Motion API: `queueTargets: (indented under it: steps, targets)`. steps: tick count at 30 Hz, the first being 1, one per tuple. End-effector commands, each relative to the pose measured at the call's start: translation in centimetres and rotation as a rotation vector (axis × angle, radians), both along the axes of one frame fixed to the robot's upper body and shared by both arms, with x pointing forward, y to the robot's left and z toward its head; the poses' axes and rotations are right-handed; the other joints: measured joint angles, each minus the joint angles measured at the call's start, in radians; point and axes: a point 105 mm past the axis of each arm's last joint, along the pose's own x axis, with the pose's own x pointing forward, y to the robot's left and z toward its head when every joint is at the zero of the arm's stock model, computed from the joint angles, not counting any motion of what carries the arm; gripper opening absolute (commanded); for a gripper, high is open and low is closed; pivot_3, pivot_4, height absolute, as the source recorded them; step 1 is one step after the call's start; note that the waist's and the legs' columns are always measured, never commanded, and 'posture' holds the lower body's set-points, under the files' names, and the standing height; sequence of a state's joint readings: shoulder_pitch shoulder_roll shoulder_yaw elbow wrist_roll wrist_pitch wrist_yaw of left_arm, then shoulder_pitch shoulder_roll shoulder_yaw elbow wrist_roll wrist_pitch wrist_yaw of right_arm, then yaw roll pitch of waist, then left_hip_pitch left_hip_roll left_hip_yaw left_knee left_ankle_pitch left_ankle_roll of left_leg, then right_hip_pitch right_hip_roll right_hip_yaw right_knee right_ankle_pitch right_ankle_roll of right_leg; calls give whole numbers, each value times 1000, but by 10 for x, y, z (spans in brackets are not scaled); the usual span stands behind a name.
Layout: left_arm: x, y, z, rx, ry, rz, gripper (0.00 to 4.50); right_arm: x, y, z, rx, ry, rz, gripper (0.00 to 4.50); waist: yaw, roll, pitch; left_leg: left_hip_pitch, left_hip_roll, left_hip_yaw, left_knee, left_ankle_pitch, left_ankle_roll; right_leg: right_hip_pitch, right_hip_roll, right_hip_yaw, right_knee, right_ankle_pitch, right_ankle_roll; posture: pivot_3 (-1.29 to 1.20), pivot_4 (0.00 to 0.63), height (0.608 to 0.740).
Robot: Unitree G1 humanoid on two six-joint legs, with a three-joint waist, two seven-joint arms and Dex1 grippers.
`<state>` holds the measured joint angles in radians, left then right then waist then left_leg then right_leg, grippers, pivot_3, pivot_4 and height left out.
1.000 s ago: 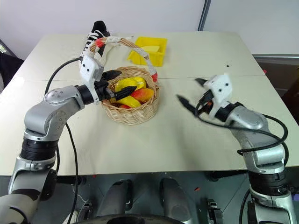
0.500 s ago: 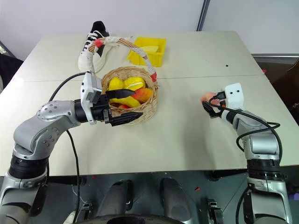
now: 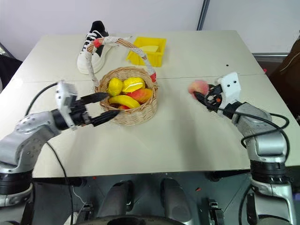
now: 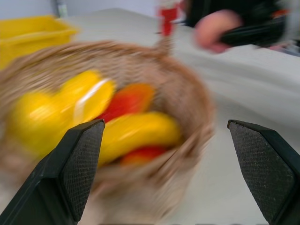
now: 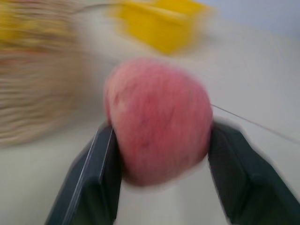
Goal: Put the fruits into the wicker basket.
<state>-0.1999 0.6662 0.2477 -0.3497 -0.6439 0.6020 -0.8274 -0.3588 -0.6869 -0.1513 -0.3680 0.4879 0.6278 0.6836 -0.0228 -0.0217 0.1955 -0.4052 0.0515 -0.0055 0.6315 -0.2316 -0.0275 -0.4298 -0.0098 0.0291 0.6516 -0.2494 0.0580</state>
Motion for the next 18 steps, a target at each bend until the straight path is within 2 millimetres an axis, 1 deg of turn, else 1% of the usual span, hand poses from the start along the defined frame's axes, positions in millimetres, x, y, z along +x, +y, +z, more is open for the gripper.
queueTargets:
  steps: [1, 2, 4, 5, 7, 10, 13, 14, 15, 17, 18]
  targets:
    - [-5, 16, 16, -15, -83, 25, 4500, -24, 60, 21, 25, -43, 237, 2048, 1, 0, 0, 0, 0, 0, 1, 0, 0, 0, 0, 0, 0, 0, 0, 0, 150, 740]
    - [-6, 18, 16, -14, -91, 31, 4500, -19, 73, 22, 34, -42, 231, 2048, 3, 0, 0, 0, 0, 0, 1, 0, 0, 0, 0, -1, 0, 0, -1, 0, 150, 740]
    - [-7, 20, 16, -15, -102, 35, 4500, -10, 90, 23, 44, -41, 207, 2048, 4, -1, 0, 0, 0, 0, 2, 1, -1, 1, -1, 0, 0, -2, -5, 0, 150, 740]
    - [-7, 20, 17, -21, -112, 35, 4500, 1, 100, 25, 86, -30, 159, 2048, 8, -1, 0, 0, 0, 0, 3, 1, -1, 1, -1, 0, 0, -1, -6, 0, 150, 740]
    - [-9, 19, 19, -32, -125, 31, 4500, 15, 114, 26, 136, -7, 98, 2048, 6, -1, -1, -1, -1, 0, 5, 1, -2, 1, -2, 0, 0, 0, -8, 0, 150, 740]
    - [-11, 15, 19, -32, -131, 29, 4500, 21, 135, 18, 137, 26, 101, 2048, 10, -2, -1, -2, -1, 0, 5, 1, -2, 1, -2, 0, 0, 0, -8, 0, 150, 740]
    - [-12, 14, 17, -33, -132, 33, 4500, 24, 142, 17, 144, 33, 103, 2048, 9, -2, -1, -3, -1, 1, 3, 1, -2, 0, -2, 0, -2, 0, -5, 0, 150, 740]
    - [-12, 13, 18, -35, -134, 34, 4500, 23, 142, 19, 138, 12, 107, 3106, 10, -2, -1, -3, -1, 1, 3, 1, -1, 0, -3, 0, -2, 1, -3, 0, 150, 740]
    - [-12, 12, 18, -38, -136, 35, 4500, 23, 142, 22, 131, -13, 109, 3460, 10, -2, -1, -3, -1, 1, 2, 1, -1, -1, -3, 0, -2, 1, -3, 0, 150, 740]
    - [-13, 11, 19, -42, -140, 37, 4500, 15, 137, 28, 129, -57, 149, 4424, 8, -2, -1, -3, -1, 1, 2, 1, -1, -1, -3, -1, -2, 1, -3, 0, 150, 740]
    - [-13, 11, 19, -44, -142, 38, 4500, 10, 134, 30, 131, -68, 179, 4424, 8, -2, -1, -3, -1, 1, 2, 1, -1, -1, -2, -1, -2, 1, -3, 0, 150, 740]
